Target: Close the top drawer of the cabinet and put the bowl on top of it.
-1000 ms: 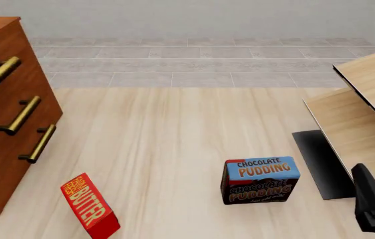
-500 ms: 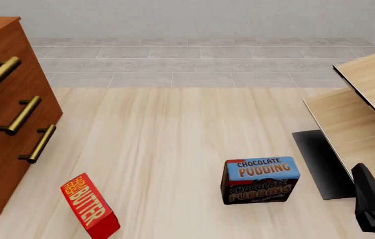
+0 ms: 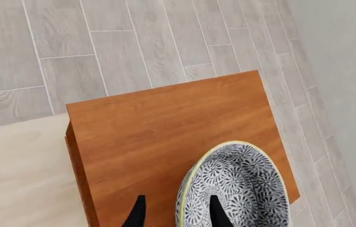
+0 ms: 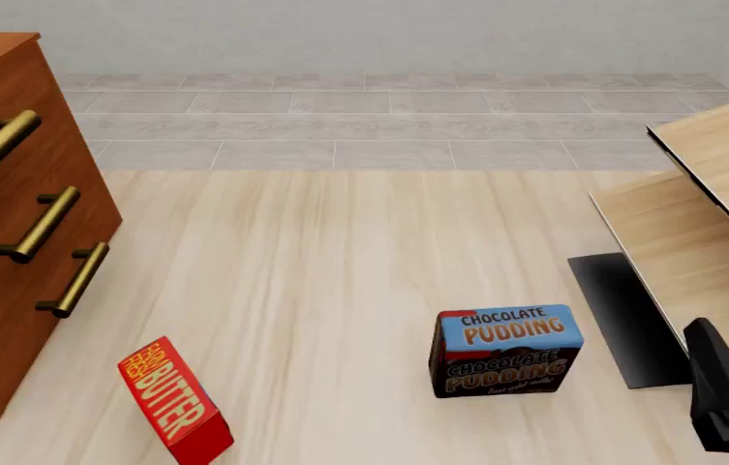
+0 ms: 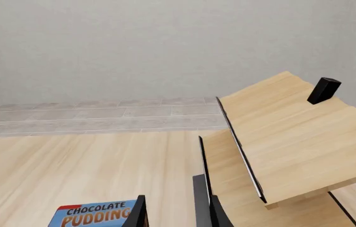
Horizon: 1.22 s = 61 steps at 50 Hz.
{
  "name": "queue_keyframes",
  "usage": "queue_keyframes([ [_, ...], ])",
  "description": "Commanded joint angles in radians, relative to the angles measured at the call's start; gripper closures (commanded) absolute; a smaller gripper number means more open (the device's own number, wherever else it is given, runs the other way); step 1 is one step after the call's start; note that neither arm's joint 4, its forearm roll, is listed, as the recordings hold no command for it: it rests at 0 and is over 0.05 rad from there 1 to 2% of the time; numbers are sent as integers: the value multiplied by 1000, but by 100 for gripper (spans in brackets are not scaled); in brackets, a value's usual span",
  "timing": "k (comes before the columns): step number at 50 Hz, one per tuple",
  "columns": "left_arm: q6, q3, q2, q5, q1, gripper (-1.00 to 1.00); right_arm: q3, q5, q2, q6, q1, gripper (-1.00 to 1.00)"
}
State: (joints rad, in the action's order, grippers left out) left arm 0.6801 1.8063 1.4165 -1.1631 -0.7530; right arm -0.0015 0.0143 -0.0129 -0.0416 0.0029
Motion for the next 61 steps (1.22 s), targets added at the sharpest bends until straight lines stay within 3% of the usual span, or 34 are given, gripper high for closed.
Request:
queue_keyframes([
  [1, 2, 38, -13, -23, -3, -100, 0, 0, 2, 0, 1, -100],
  [21, -1, 133, -40, -56, -25, -100, 0, -1, 2, 1, 3, -100],
  [22, -2, 127, -45, -56, -57, -100, 0, -1, 2, 2, 3, -100],
  [61, 14, 286, -194, -57, 8, -100, 1, 0, 2, 1, -2, -100],
])
